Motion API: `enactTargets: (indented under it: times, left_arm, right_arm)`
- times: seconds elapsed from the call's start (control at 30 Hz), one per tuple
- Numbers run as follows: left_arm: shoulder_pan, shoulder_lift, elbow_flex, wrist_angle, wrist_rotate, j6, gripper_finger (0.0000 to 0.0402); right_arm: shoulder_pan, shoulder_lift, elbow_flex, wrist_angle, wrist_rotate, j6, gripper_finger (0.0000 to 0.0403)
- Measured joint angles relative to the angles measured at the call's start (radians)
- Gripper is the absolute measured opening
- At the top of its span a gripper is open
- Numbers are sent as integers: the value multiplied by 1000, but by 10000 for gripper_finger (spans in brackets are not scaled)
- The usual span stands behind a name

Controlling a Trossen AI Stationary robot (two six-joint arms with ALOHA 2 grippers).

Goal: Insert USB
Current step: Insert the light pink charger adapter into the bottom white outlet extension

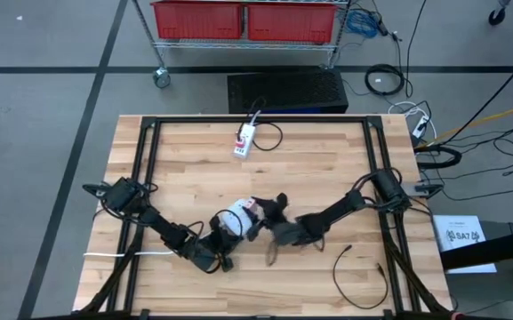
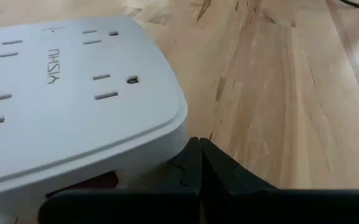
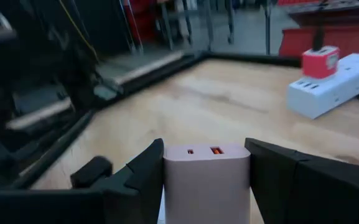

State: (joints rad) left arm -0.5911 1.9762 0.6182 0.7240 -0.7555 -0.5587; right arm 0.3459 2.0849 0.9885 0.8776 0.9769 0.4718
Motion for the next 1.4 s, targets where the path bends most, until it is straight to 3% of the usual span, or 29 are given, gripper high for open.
enactTargets:
  times: [0.07, 0.17, 0.53, 1.4]
  left_arm:
    - [0, 0, 0, 0, 0, 0, 0]
    - [0, 0, 0, 0, -4, -1, 0]
    - [8, 0, -1, -2, -28, -4, 0]
    - [29, 1, -1, -4, -35, -5, 0]
  right_arm:
    - [4, 14, -48, 167, -1, -47, 163]
    - [10, 39, -56, 244, 0, -94, 163]
    - [30, 130, 100, 114, 154, -102, 163]
    - [-6, 152, 102, 143, 117, -70, 163]
